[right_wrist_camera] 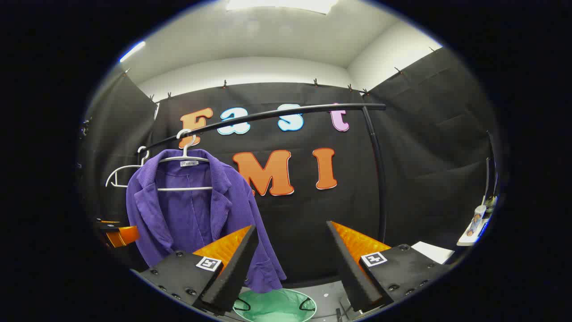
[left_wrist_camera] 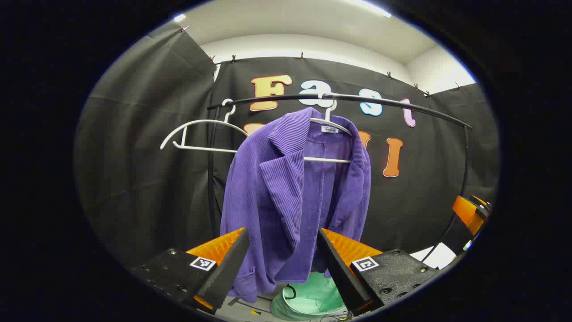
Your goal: Grasp the clothes on the hanger with both hands and then place them into the laundry hamper below.
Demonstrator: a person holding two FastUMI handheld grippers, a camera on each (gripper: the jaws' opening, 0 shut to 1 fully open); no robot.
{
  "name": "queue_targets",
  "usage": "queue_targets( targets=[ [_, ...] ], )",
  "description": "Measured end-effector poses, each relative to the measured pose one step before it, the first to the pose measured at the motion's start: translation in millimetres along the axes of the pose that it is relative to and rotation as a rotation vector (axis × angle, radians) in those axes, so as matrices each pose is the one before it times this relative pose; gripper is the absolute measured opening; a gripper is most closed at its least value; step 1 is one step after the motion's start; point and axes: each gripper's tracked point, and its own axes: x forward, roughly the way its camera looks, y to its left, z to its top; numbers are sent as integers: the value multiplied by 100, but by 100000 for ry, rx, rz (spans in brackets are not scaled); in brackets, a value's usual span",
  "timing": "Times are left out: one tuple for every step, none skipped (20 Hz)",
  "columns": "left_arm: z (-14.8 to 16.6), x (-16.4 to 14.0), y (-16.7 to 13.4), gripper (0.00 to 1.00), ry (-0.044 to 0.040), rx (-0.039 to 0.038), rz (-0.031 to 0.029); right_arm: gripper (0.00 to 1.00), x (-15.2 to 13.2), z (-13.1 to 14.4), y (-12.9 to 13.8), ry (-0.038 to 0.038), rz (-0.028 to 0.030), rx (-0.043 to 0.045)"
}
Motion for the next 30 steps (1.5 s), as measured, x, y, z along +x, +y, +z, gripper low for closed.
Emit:
queue_targets(
  targets=[
    [24,-98,240,92,411,73,227,98,16,-379,137,1044,4,817],
    [13,-43,87,92,176,-379,196,98,-69,241,216,56,220,342],
    [-14,46,-15,93,-1,-410,116,98,-121,78,-23,-325,-8,-385],
    [22,-55,-7,93,-55,-253,-34,98,-237,215,-114,-744,-350,-779],
    [92,-73,-24,93,-475,-261,-240,98,-91,226,-31,-686,-333,-590],
    [193,-90,-9,93,-694,-359,-350,98,-216,293,-124,-1059,-178,-255],
    [73,-39,-4,96,-361,-230,-410,98,-120,78,73,-673,82,116],
    [30,-93,-16,96,-89,-172,-302,98,-122,-22,125,-531,203,389],
    [99,-21,10,96,-276,-280,-348,98,-14,-108,55,-287,113,338],
    [115,-13,-77,96,-622,-341,-363,98,13,-150,78,-477,-75,127],
    [22,39,-92,93,-260,52,-364,98,168,-37,34,-326,-245,-77],
    [-29,151,-84,92,-10,464,38,98,146,-39,-7,-73,143,-50],
    [67,126,134,93,-185,493,729,98,164,-31,122,14,767,17],
    [243,73,25,92,-323,156,955,98,283,118,135,-27,1161,-92],
    [152,139,-135,92,-499,-269,885,98,396,31,-143,3,715,-279],
    [144,9,-248,92,-404,-423,530,98,532,74,-396,-8,502,-128],
    [11,125,-397,92,-286,-138,315,98,561,40,-218,-115,930,315],
    [57,116,-357,92,-416,162,659,98,623,-47,-1,372,1450,511],
    [87,173,-133,92,-364,338,1507,98,657,-66,59,612,1848,506],
    [132,62,-172,92,-306,198,2164,98,713,-57,155,667,2141,371],
    [169,81,-330,92,-416,-17,1620,98,797,-21,154,804,2150,332],
    [116,164,-718,95,181,383,482,98,613,-90,121,1485,2397,273],
    [109,41,-648,93,-135,650,256,89,617,-73,281,1166,2765,316],
    [173,15,-488,92,-349,487,647,89,741,130,318,185,2685,356],
    [109,37,-333,92,-366,-64,735,89,739,91,397,-171,2368,584],
    [-67,-10,-429,92,39,-221,719,89,591,17,468,-256,2671,711],
    [-248,43,-426,92,339,24,771,89,740,-174,685,-56,3030,745],
    [-236,70,-274,96,625,240,957,89,436,-244,599,379,2943,651],
    [-385,65,-249,93,687,322,698,89,643,-366,656,730,2823,704],
    [-238,132,-209,93,534,299,653,89,467,-295,542,583,2822,806]
  ],
)
